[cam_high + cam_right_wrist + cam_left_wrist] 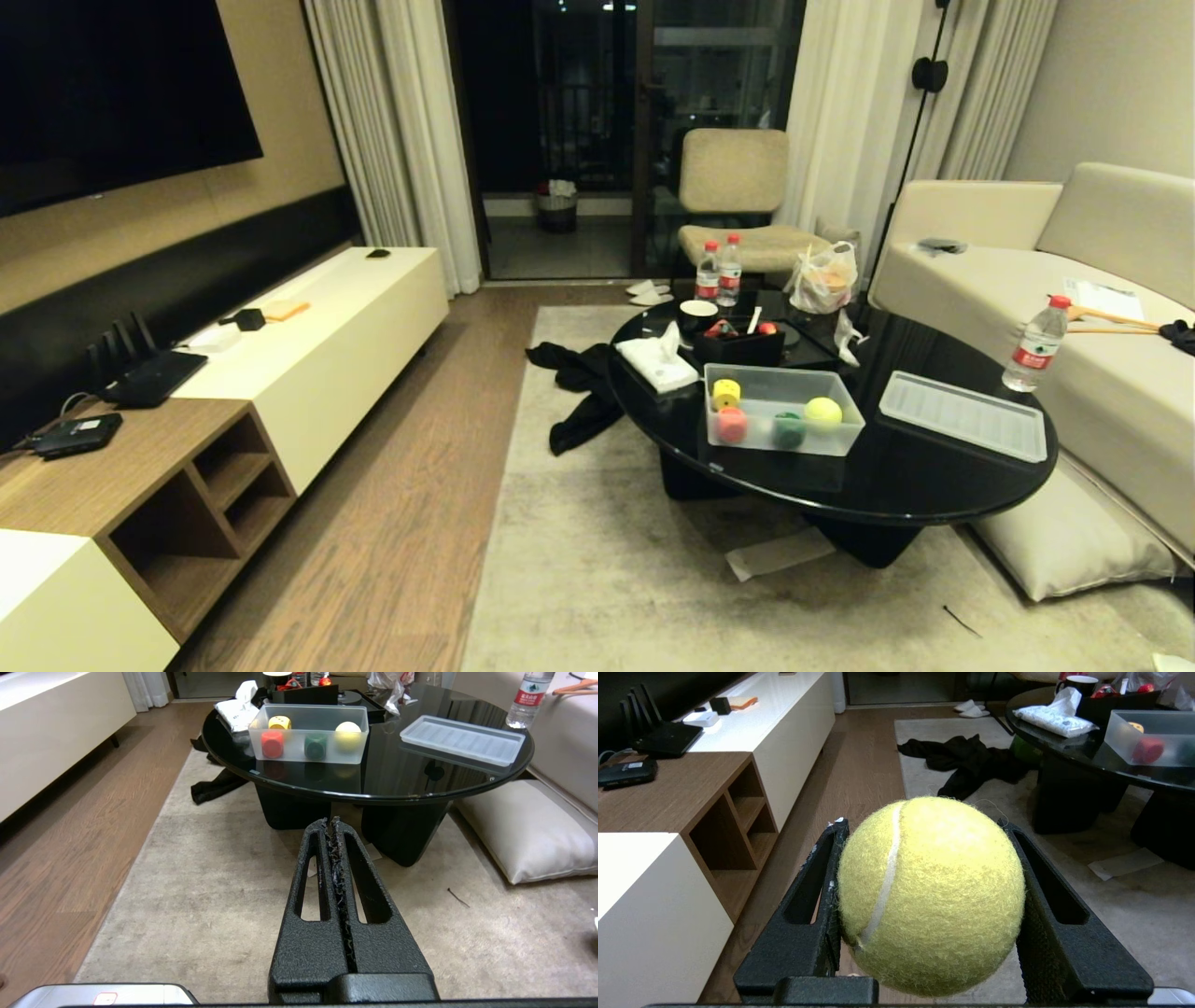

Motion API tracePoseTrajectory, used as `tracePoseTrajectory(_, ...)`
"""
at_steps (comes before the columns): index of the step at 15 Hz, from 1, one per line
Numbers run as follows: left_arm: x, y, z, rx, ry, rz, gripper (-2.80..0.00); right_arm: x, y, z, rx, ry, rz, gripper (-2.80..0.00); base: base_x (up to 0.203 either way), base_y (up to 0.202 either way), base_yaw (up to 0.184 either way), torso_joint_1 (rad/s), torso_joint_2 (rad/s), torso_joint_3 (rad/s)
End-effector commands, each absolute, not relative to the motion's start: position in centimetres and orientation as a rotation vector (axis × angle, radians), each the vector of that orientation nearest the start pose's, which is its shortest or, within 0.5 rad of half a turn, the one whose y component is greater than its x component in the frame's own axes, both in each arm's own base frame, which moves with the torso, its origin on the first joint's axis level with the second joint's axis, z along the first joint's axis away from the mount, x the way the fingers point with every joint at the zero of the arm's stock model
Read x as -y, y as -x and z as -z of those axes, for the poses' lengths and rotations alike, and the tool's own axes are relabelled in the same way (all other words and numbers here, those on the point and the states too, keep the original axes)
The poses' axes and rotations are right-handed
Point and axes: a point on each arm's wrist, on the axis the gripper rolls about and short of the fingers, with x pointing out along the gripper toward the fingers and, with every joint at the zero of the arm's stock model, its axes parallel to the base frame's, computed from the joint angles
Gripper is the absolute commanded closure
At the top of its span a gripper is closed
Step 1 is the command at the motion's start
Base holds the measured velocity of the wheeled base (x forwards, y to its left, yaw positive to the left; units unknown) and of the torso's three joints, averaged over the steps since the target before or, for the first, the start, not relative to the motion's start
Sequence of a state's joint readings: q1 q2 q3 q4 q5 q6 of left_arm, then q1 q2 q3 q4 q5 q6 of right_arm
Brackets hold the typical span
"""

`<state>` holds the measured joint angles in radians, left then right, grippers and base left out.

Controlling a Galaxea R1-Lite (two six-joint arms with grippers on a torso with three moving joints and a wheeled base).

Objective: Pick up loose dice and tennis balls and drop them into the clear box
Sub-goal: Put the ball in the box

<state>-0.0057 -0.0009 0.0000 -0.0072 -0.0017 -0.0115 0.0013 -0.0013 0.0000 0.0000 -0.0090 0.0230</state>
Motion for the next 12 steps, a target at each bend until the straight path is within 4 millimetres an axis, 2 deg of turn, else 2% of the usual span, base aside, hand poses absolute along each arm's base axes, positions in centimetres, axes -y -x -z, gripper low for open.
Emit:
tracePoseTrajectory(1,-0.01,2.27,-7.58,0.006,0.012,0.008,0.0,0.02,2.27,-7.51,-0.001,-0.023,0.008,0.0,0.0,0.0,0.0,0.0,0.0,0.0)
tracePoseTrajectory(6,-0.01,2.27,-7.58,0.006,0.012,0.008,0.0,0.02,2.27,-7.51,-0.001,-0.023,0.008,0.0,0.001,-0.01,-0.003,0.001,0.0,0.001)
tracePoseTrajectory(12,-0.01,2.27,-7.58,0.006,0.012,0.008,0.0,0.02,2.27,-7.51,-0.001,-0.023,0.008,0.0,0.001,-0.155,0.002,0.006,0.0,0.002)
